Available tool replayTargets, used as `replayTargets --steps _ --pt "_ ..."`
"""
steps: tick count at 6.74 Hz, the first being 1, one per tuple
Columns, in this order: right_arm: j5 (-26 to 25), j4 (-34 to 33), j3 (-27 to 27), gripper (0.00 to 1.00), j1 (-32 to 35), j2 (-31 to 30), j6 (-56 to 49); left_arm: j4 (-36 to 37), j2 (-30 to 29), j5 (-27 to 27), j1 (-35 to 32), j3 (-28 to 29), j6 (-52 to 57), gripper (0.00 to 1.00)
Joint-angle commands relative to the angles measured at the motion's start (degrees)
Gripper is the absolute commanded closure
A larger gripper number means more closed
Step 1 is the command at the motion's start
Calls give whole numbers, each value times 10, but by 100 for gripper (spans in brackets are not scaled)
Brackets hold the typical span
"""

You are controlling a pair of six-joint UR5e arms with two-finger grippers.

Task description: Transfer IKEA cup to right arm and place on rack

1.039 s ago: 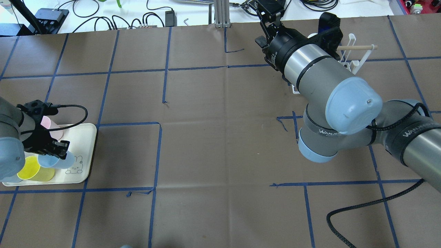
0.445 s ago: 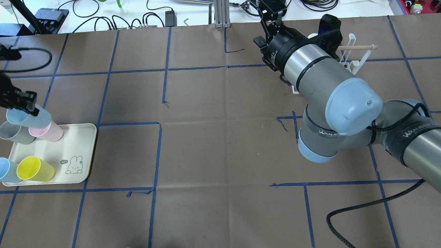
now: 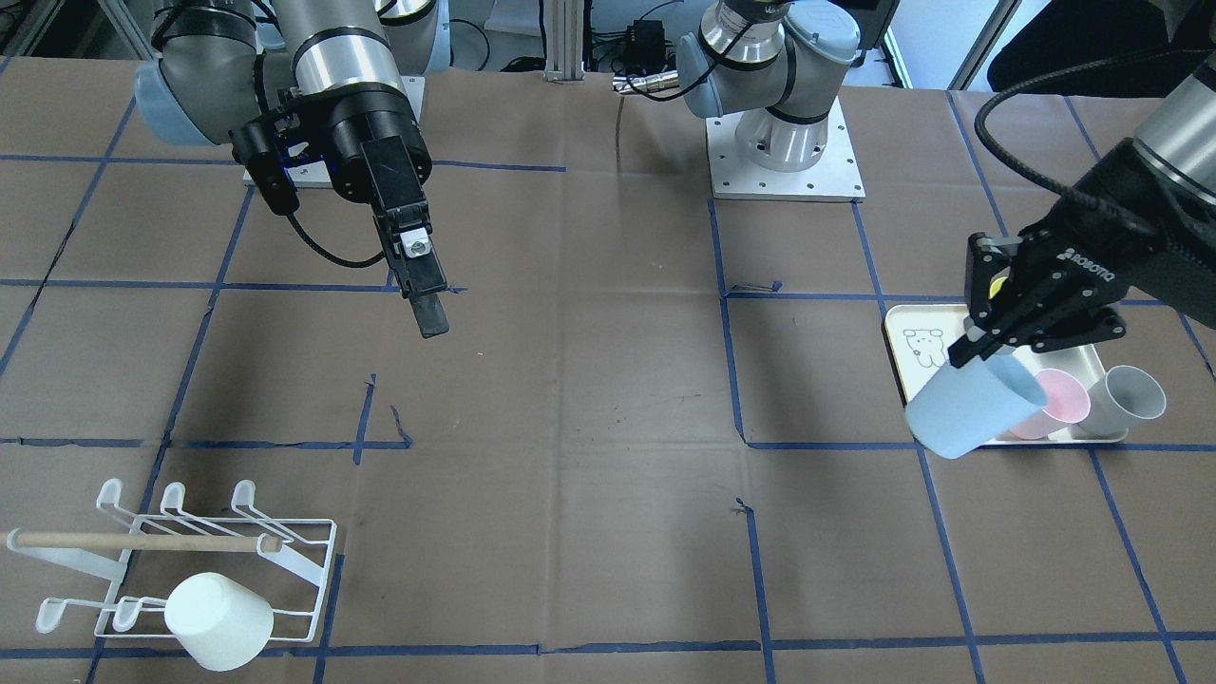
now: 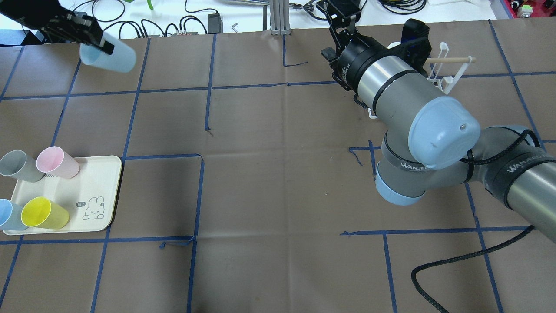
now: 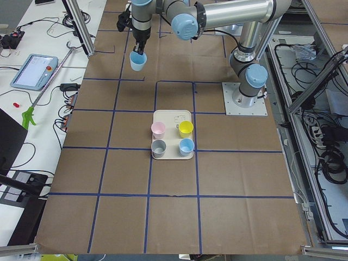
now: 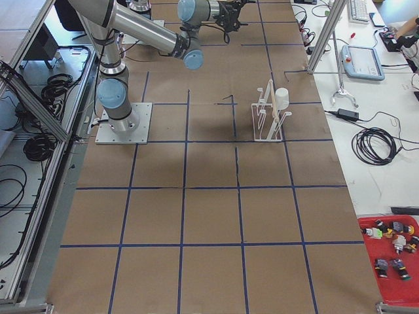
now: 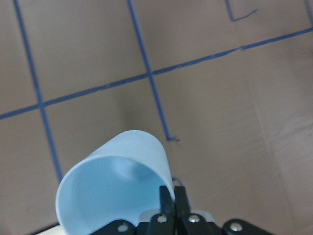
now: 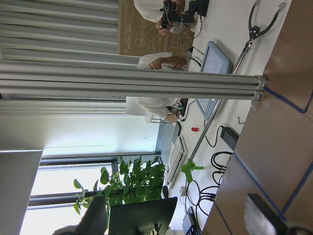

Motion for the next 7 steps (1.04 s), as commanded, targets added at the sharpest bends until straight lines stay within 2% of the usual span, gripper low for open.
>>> replayTargets --steps 1,3,4,6,7 --pt "0 2 -3 0 -1 -1 0 142 17 -180 -26 -79 13 100" --pt "-1 2 -3 0 -1 0 0 404 24 -271 -51 -210 -29 100" --pt "0 4 -1 0 0 2 -1 521 21 -293 -52 -256 -80 99" --pt "0 31 -4 0 3 -1 9 673 4 -298 -69 -317 -106 99" --pt "0 40 -4 0 14 0 26 708 4 -295 -97 -335 -130 99"
